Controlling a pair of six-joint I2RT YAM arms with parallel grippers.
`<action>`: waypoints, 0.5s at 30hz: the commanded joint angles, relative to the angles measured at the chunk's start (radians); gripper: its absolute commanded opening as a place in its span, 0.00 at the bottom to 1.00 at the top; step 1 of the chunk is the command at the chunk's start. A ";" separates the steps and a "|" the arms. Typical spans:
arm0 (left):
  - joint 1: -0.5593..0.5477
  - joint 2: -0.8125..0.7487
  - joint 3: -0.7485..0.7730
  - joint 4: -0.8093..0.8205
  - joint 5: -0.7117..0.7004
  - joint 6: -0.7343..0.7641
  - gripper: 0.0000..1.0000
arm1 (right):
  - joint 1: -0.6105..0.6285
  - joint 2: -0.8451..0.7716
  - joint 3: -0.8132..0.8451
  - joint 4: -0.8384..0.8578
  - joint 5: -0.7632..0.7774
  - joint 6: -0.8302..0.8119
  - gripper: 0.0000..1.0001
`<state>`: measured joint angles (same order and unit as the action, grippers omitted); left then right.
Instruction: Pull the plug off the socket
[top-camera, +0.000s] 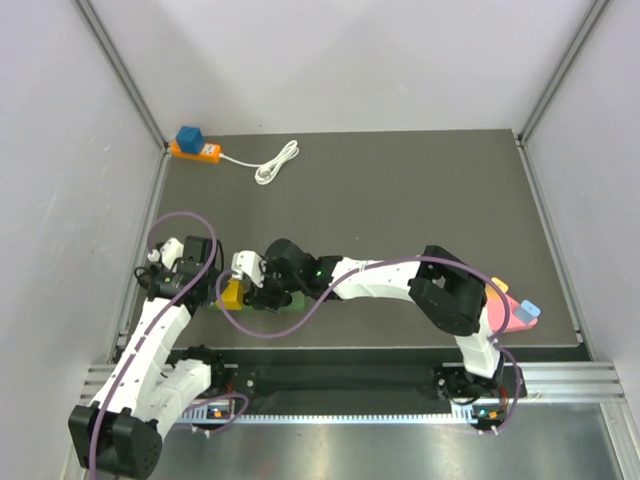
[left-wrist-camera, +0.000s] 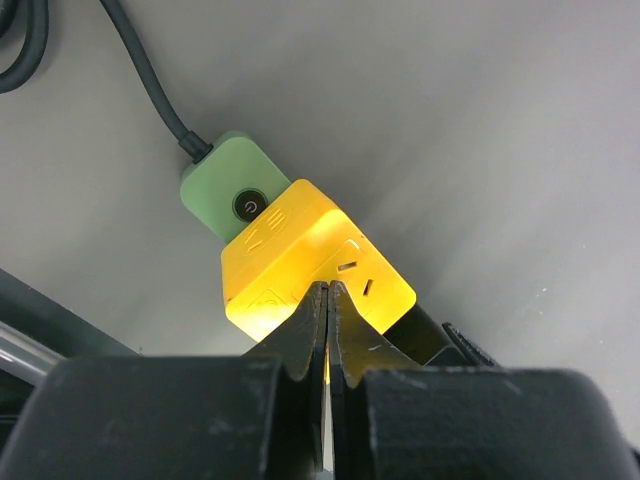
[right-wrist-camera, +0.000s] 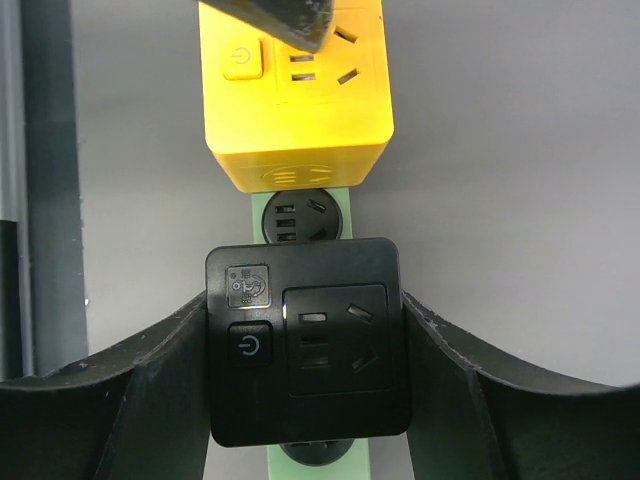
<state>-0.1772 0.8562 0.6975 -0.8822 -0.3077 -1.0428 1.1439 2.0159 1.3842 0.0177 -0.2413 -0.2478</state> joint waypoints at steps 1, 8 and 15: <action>0.004 0.035 -0.047 -0.069 0.025 0.033 0.00 | 0.020 -0.085 0.065 0.087 0.154 -0.077 0.00; 0.004 -0.005 -0.052 -0.006 0.099 0.102 0.00 | 0.020 -0.095 0.036 0.123 0.117 -0.051 0.00; 0.004 -0.043 -0.067 -0.030 0.094 0.083 0.00 | 0.013 -0.158 -0.048 0.264 0.108 -0.015 0.00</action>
<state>-0.1719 0.7856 0.6540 -0.8310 -0.2657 -0.9634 1.1641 1.9793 1.3140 0.0883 -0.1806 -0.2642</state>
